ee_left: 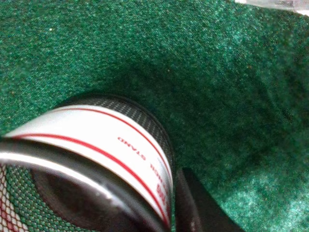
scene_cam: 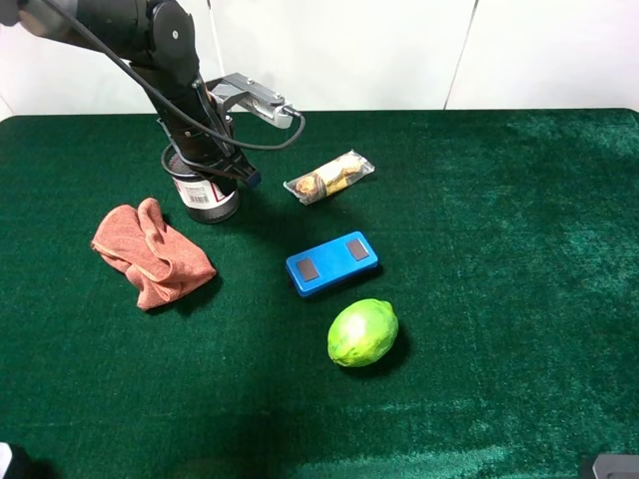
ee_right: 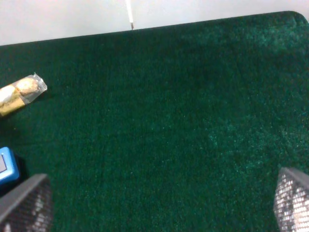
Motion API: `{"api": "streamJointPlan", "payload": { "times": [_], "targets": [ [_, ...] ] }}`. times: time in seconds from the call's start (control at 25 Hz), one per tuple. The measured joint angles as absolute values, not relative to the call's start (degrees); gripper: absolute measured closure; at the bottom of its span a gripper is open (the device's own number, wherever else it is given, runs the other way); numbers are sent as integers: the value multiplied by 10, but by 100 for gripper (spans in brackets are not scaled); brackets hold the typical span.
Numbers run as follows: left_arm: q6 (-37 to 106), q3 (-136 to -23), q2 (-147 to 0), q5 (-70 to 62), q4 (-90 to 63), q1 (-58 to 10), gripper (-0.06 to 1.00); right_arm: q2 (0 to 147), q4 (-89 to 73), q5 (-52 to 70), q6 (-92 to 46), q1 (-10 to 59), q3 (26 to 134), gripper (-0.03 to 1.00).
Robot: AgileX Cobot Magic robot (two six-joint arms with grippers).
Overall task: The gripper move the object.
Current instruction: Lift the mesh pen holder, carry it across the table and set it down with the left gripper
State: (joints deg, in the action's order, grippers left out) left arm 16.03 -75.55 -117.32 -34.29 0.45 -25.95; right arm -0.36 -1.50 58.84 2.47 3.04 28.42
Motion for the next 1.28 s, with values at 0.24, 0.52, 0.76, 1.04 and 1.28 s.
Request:
{"api": "streamJointPlan", "payload": {
  "times": [0.24,0.52,0.76,1.04,1.28],
  "targets": [
    [160,-756,-1173,-343,4,-259,86,-4,-15,588,25,30,284,27],
    [155,-756,-1168,-353,5,-259,86,-4,-15,588,25,30,284,27],
    [127,-780,-1153,-403,17,-259,86,-4,-15,588,25,30,284,27],
    [117,-853,-1151,-488,19,-259,86,-4,-15,588,25,30,284,27],
    [92,-917,-1151,-547,20,-263,86,-4,-15,588,25,30,284,27]
  ]
}}
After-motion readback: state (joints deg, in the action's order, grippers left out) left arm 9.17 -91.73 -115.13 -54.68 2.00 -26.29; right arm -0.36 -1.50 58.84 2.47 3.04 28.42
